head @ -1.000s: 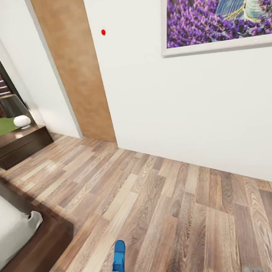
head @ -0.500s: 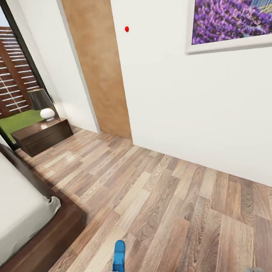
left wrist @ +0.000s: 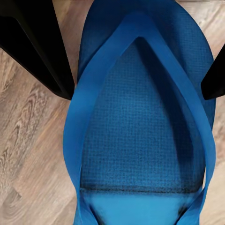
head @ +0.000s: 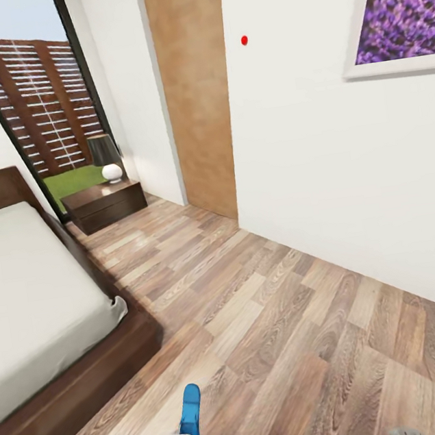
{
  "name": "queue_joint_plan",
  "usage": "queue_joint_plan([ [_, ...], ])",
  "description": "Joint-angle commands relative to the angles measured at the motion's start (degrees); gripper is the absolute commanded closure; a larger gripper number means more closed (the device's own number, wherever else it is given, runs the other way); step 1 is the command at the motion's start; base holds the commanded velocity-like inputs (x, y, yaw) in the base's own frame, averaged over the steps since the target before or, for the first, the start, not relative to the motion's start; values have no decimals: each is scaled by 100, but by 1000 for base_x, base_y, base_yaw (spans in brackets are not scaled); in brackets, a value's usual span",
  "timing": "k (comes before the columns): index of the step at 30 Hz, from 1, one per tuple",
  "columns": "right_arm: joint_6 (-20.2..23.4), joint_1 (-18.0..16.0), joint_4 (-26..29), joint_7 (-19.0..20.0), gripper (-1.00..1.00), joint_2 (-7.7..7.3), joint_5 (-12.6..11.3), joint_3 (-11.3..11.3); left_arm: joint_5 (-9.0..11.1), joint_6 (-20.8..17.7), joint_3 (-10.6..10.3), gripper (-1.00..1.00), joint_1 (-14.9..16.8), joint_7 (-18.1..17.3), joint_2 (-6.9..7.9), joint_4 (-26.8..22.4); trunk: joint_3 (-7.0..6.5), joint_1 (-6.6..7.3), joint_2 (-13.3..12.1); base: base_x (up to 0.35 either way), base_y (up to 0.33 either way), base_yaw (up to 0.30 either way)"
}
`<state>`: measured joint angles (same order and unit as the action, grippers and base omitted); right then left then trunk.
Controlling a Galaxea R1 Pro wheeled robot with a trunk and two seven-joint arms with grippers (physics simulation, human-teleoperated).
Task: In the bedroom, move the book from the bed onto either nightstand, and place the two sandals side by side next to the bed.
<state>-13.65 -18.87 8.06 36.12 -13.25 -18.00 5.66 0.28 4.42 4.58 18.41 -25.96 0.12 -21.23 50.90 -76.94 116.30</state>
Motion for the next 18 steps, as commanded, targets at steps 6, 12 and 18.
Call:
queue_joint_plan([
  [6,-6,-2,-6,36,-100,-2,16,49,-2,6,34,100,5,-40,-3,12,5,1,2,0,0,284],
  [12,-7,-2,-6,36,-100,-2,16,49,-2,6,34,100,6,-39,-3,12,5,1,2,0,0,284],
  [18,-8,-2,-6,35,-100,-2,16,57,-2,6,34,100,6,-40,-7,11,5,1,2,0,0,284],
])
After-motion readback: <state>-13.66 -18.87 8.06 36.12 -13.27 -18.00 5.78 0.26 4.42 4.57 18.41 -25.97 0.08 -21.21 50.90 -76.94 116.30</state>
